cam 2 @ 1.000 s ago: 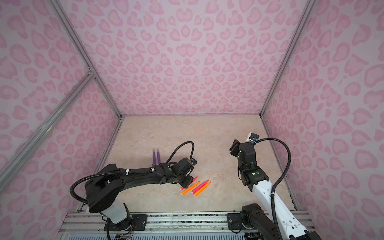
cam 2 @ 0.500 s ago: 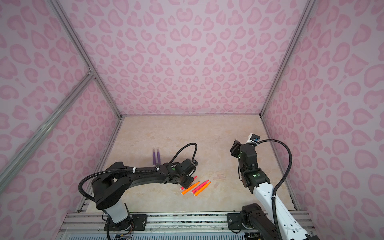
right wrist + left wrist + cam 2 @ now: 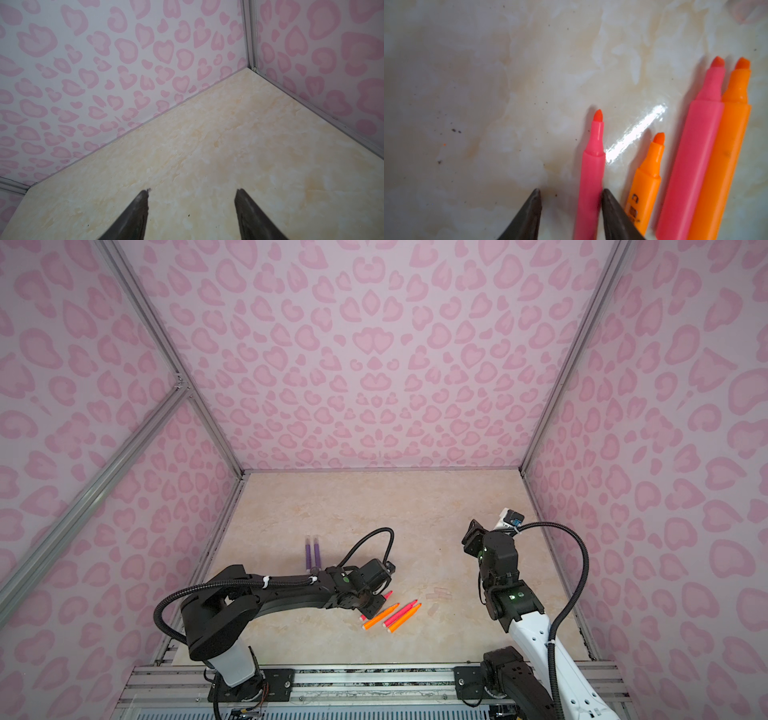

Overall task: Insert the pens into the pen caps
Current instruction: 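Close the left gripper on the pink highlighter nearest the purple markers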

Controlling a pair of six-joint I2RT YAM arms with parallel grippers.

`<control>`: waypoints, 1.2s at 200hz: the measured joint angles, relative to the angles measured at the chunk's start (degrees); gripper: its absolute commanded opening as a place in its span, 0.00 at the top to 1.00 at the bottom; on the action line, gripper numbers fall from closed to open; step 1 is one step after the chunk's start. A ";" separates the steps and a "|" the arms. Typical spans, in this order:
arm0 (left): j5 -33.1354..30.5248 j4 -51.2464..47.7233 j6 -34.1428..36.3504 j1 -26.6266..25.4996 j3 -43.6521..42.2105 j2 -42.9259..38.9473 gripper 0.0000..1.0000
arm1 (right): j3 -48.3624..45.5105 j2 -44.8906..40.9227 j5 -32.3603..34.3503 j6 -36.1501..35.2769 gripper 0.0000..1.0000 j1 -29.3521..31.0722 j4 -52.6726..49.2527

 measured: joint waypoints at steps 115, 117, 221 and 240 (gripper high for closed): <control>2.32 -0.63 0.48 -0.02 -0.70 -1.31 0.55 | -0.33 -0.28 -0.26 0.04 0.33 -0.02 0.00; 2.32 -0.63 0.48 -0.02 -0.70 -1.29 0.55 | -0.33 -0.35 -0.26 0.04 0.33 -0.02 0.00; 1.31 -0.59 0.83 0.00 0.52 0.39 0.71 | -1.01 -1.81 -0.28 0.04 0.33 -0.02 0.00; 1.33 -0.59 0.83 -0.02 0.52 0.39 0.76 | -1.05 -2.01 -0.52 0.04 0.32 -0.02 -0.02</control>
